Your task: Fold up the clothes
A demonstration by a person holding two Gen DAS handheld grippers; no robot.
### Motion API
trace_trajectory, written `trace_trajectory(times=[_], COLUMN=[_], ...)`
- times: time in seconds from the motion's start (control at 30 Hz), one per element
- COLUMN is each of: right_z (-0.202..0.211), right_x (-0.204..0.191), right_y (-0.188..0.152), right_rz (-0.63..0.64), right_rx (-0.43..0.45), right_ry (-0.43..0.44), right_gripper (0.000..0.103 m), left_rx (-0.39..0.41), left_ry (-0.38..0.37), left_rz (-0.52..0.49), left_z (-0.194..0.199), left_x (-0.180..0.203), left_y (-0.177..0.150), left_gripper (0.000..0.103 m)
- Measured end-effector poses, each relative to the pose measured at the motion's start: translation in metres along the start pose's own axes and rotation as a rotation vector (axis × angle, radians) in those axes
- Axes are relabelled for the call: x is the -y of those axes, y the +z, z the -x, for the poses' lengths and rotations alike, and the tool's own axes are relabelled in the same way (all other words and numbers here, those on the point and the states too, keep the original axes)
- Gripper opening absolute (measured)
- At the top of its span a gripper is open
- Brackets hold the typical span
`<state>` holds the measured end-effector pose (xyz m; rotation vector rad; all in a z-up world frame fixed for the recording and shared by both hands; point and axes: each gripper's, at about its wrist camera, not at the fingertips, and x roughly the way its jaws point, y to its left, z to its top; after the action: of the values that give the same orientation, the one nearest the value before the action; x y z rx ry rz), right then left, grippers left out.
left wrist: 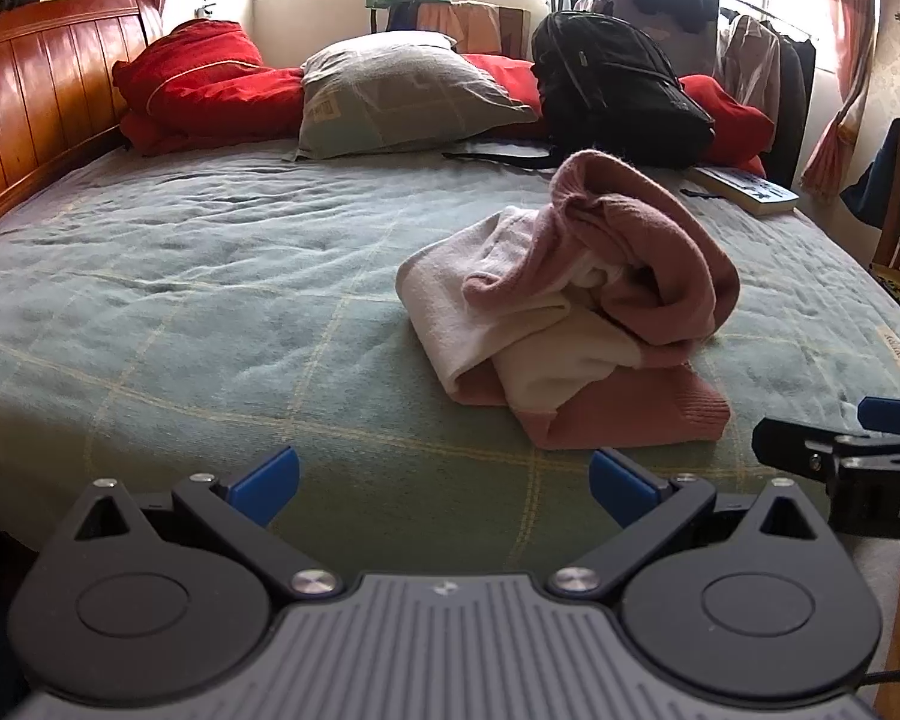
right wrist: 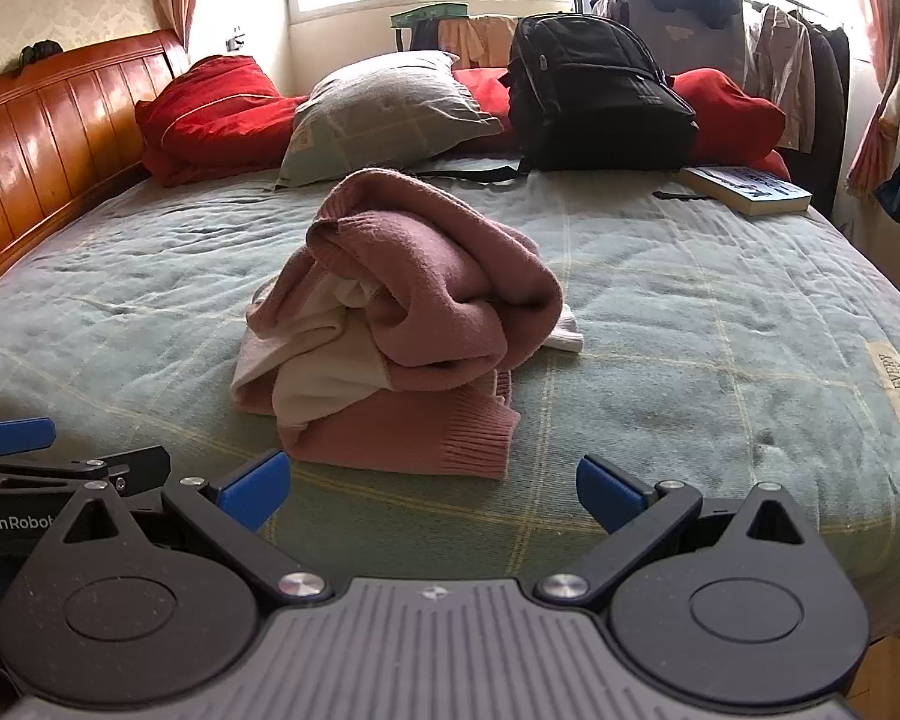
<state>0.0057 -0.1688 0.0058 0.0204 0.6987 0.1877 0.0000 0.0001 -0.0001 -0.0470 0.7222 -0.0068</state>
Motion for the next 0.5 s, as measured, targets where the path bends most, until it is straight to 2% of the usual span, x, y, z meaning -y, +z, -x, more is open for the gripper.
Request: trace_trajectory(times=[0.5], right_z=[-0.0022], right_x=[-0.0006], right_y=[0.0001], right_rz=[-0.008], right_rx=[-0.008], right_ry=[0.009], right_gripper=[0.103], left_rx=[-0.009], left_ry=[-0.007], left_rz=[-0.002], left_z=[-0.0074], left_x=[-0.0042], left_y=[-0.0030], left_gripper=[0.102])
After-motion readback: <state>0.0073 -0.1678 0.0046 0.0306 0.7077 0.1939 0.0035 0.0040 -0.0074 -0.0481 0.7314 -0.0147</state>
